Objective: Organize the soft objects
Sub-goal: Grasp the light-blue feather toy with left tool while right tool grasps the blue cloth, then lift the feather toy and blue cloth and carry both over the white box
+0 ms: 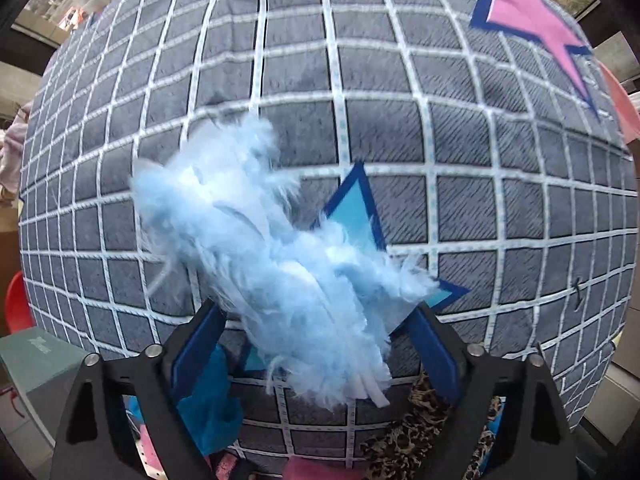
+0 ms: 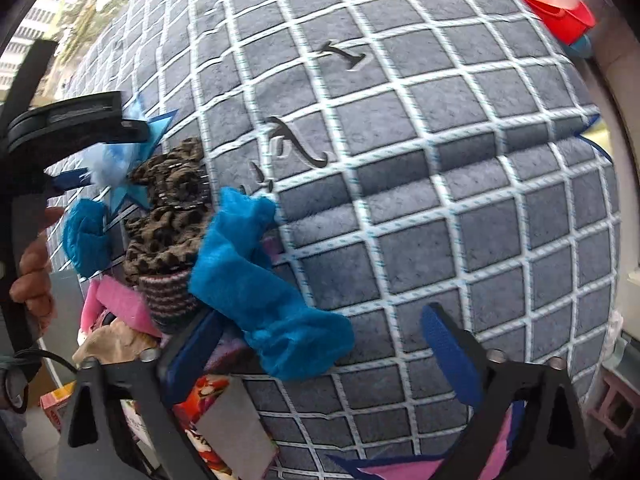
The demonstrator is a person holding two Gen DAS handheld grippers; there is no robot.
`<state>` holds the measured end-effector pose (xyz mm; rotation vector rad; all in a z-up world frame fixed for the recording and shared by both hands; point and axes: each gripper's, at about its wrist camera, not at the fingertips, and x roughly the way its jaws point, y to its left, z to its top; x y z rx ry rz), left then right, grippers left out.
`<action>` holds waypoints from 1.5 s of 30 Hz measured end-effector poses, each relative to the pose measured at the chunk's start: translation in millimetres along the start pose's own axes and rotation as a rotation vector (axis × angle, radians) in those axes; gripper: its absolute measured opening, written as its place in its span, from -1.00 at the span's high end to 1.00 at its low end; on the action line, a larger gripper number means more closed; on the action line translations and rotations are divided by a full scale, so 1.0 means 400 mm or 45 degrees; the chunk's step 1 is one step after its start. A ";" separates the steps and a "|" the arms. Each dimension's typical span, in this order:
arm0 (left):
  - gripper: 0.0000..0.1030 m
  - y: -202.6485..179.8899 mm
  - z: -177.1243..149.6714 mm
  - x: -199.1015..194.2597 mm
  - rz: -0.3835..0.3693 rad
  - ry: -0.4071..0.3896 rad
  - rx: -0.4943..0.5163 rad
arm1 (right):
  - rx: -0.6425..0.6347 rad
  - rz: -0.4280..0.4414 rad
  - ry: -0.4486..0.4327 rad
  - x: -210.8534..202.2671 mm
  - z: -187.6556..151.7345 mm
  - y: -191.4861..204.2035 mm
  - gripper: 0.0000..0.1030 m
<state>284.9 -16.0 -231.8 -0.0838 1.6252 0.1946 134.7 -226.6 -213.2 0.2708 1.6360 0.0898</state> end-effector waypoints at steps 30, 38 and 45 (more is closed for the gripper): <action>0.59 0.047 -0.196 -0.281 -0.304 -0.264 0.167 | 0.010 0.262 -0.126 -0.207 -0.077 -0.081 0.54; 0.58 -0.027 -0.341 -0.355 -0.328 -0.284 0.275 | -0.019 0.244 -0.123 -0.251 -0.130 -0.083 0.54; 0.58 -0.074 -0.520 -0.400 -0.309 -0.240 0.506 | -0.080 0.218 -0.077 -0.259 -0.205 -0.062 0.54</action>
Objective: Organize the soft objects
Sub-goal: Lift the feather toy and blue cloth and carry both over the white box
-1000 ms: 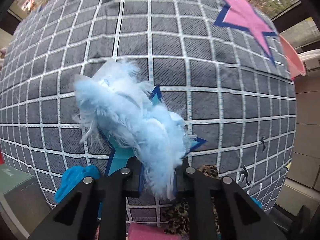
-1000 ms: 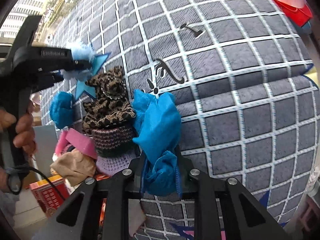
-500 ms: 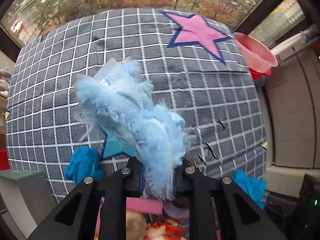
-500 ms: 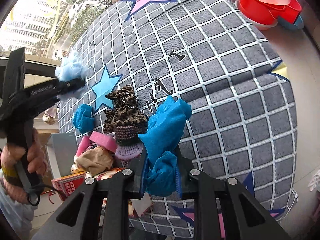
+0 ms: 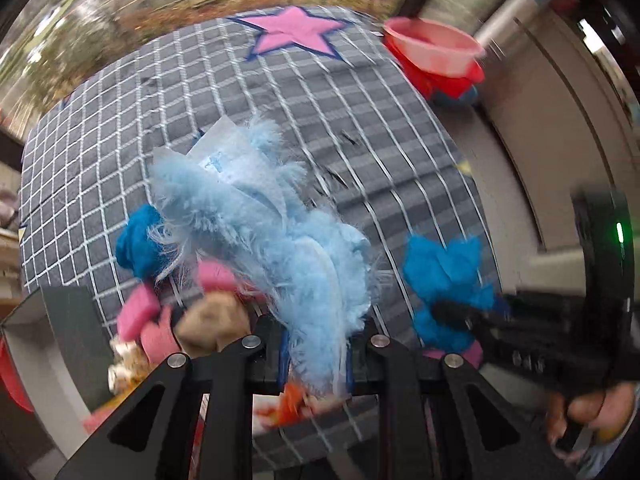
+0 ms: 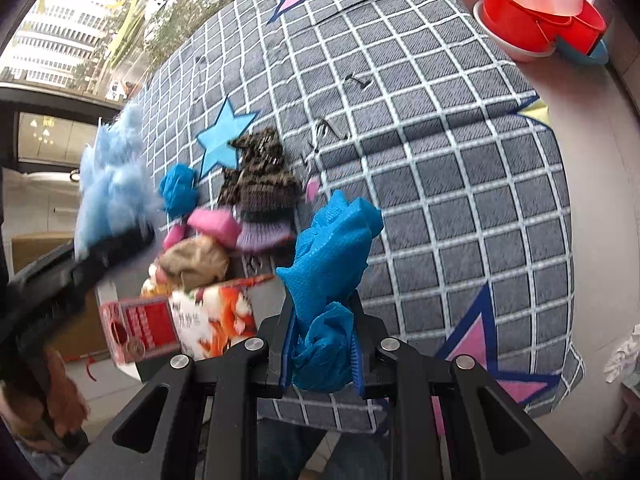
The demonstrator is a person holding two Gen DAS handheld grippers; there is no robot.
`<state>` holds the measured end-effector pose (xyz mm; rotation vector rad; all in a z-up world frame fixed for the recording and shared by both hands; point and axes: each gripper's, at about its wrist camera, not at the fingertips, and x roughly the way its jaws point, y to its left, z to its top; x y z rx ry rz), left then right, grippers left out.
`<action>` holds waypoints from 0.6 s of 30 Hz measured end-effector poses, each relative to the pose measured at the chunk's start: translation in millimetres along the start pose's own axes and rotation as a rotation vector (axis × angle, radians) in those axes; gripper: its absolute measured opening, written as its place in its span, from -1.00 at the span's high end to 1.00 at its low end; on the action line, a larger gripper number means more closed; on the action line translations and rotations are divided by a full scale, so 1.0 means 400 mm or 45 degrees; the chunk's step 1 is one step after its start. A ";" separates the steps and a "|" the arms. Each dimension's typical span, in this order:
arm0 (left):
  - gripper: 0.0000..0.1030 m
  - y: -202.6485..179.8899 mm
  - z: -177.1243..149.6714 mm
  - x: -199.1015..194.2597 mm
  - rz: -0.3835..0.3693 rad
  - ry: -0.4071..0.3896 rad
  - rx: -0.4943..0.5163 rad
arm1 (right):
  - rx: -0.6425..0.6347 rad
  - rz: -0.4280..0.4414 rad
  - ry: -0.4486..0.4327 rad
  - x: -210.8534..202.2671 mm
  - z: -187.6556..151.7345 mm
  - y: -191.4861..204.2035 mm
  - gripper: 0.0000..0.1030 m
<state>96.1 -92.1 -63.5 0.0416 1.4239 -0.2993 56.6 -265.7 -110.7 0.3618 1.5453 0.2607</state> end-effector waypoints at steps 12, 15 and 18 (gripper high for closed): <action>0.58 -0.033 -0.171 -0.033 -0.006 0.029 0.039 | -0.109 -0.016 0.081 0.014 -0.099 0.044 0.54; 0.58 -0.027 -0.197 -0.040 -0.011 0.024 0.039 | -0.120 -0.019 0.095 0.027 -0.118 0.060 0.54; 0.58 -0.024 -0.224 -0.047 -0.023 0.016 0.063 | -0.122 -0.022 0.091 0.027 -0.140 0.077 0.54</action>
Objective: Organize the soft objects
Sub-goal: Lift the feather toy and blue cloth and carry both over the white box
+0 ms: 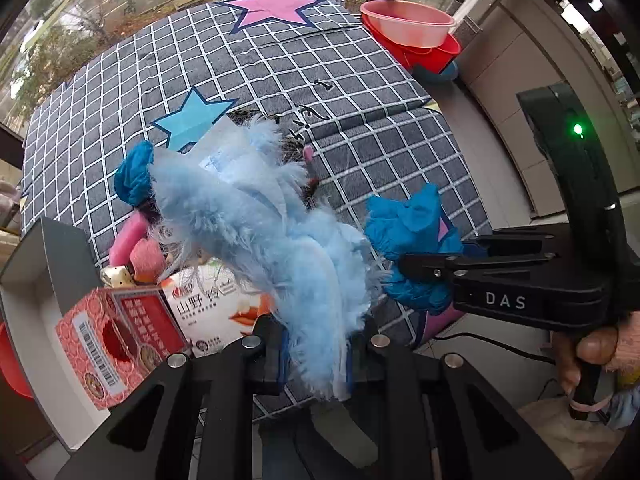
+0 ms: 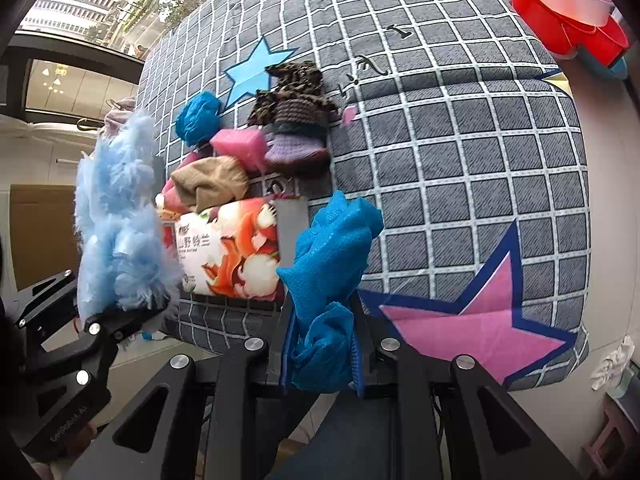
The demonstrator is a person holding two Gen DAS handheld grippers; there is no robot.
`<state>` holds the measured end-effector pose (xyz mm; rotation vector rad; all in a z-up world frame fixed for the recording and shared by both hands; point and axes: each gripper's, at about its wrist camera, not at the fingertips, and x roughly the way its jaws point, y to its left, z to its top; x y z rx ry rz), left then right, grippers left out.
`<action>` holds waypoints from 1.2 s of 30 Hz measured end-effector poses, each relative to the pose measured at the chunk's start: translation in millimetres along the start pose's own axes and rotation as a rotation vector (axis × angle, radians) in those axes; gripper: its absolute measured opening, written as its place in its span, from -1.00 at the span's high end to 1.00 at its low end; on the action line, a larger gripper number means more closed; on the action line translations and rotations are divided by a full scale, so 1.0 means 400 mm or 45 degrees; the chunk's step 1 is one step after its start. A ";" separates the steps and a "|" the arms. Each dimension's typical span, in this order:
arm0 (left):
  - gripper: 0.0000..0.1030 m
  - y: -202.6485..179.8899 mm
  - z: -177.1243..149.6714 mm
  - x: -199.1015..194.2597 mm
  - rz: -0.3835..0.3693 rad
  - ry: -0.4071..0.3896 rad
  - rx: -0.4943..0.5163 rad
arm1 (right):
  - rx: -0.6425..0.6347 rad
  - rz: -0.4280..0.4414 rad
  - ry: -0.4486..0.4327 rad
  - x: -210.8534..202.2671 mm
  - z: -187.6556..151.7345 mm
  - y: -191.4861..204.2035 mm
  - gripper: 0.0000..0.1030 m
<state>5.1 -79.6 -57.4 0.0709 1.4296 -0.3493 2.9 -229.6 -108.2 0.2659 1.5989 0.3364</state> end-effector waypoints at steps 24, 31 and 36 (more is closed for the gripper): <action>0.58 0.266 -0.379 -0.130 -0.091 -0.135 0.057 | 0.094 -0.044 -0.096 0.096 -0.282 0.308 0.54; 0.58 0.396 -0.476 -0.183 -0.028 -0.193 -0.097 | -0.086 -0.005 -0.061 0.147 -0.291 0.471 0.54; 0.58 0.491 -0.531 -0.211 0.024 -0.232 -0.263 | -0.233 0.029 -0.035 0.170 -0.283 0.594 0.54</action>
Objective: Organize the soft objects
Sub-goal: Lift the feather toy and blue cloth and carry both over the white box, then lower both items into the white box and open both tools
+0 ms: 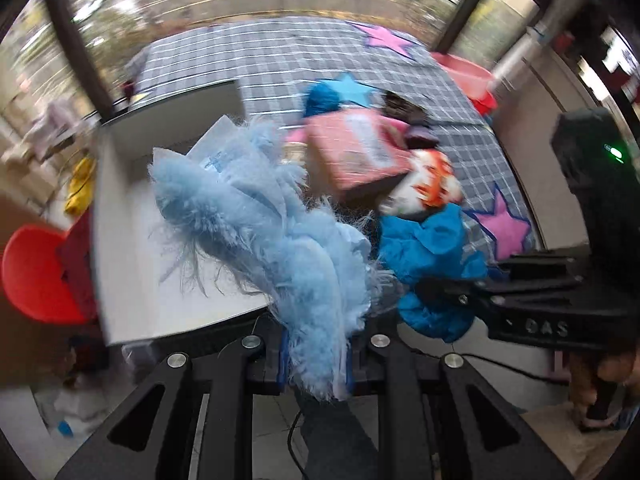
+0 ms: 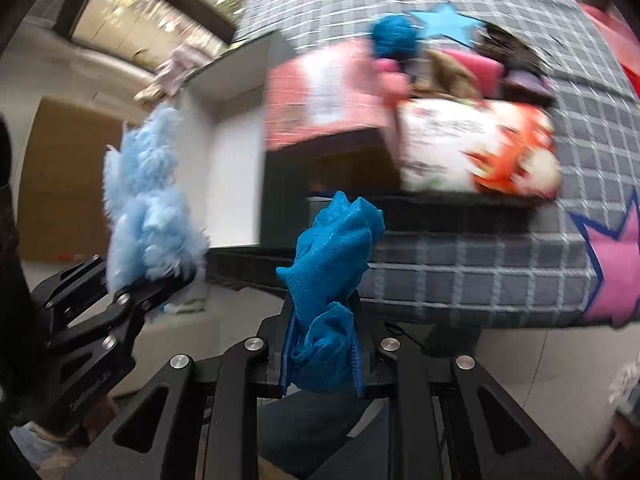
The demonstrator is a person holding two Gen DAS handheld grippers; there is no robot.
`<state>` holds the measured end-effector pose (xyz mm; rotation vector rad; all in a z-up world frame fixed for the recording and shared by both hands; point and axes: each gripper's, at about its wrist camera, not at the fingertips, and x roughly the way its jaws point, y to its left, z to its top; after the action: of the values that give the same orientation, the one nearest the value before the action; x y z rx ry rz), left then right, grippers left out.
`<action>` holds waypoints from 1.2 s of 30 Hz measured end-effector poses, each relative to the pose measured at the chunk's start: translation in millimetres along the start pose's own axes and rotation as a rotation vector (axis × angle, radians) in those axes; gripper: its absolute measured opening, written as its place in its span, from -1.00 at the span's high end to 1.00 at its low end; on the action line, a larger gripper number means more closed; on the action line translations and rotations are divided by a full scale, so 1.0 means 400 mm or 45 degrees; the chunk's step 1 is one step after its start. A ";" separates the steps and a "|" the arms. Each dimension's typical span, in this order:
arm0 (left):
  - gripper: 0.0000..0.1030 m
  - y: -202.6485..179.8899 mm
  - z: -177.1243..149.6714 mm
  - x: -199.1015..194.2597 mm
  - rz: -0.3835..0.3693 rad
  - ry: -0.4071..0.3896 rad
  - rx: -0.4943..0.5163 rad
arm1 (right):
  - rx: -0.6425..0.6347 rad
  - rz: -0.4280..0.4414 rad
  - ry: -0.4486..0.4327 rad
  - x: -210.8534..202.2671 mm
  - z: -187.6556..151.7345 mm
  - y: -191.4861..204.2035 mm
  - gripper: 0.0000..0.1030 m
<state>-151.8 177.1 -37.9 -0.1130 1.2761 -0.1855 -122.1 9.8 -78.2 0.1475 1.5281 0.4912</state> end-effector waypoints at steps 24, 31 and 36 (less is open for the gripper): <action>0.58 0.242 -0.049 -0.020 0.205 -0.139 -0.388 | -0.400 -0.071 0.090 0.067 0.119 0.306 0.54; 0.58 0.270 -0.038 -0.018 0.215 -0.152 -0.409 | -0.427 -0.089 0.096 0.070 0.145 0.329 0.54; 0.58 0.278 -0.028 -0.021 0.220 -0.161 -0.407 | -0.418 -0.088 0.095 0.067 0.159 0.335 0.54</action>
<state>-156.5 287.8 -54.1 -0.2827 1.1749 0.1734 -89.4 153.7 -46.8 -0.1794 1.4979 0.6903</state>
